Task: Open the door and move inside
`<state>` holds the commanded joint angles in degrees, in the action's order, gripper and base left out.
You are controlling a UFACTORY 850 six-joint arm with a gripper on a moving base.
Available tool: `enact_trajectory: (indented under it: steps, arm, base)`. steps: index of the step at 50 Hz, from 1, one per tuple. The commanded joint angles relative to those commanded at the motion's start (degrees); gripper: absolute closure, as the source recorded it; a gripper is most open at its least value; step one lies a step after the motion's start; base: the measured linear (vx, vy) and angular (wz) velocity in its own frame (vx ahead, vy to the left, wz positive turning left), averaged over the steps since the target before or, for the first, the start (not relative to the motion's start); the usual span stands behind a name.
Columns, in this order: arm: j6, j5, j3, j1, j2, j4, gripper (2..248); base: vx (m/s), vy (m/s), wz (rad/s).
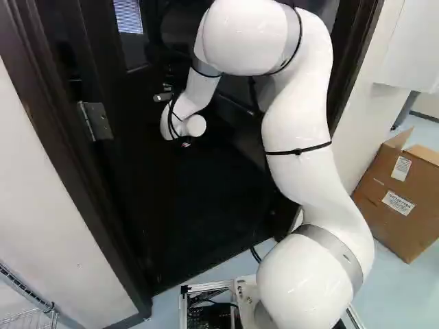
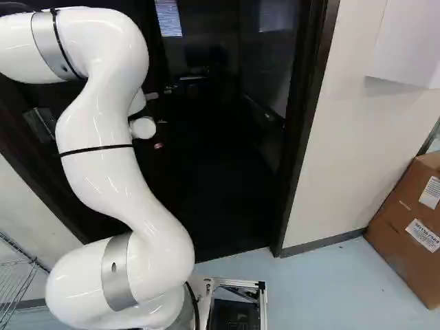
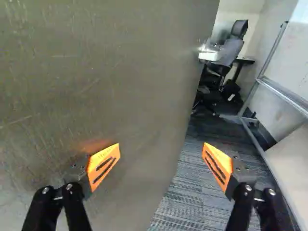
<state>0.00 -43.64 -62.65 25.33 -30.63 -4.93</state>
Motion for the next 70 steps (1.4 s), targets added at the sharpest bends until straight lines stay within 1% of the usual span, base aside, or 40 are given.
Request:
enact_trajectory:
  steps: [40, 70]
  arm:
    - [0.0, 0.0, -4.3, 3.1, -3.2, -2.0, 3]
    - [0.0, 0.0, -9.4, 5.4, -7.0, -4.7, 3]
  base:
    - [0.0, 0.0, 0.0]
    - [0.0, 0.0, 0.0]
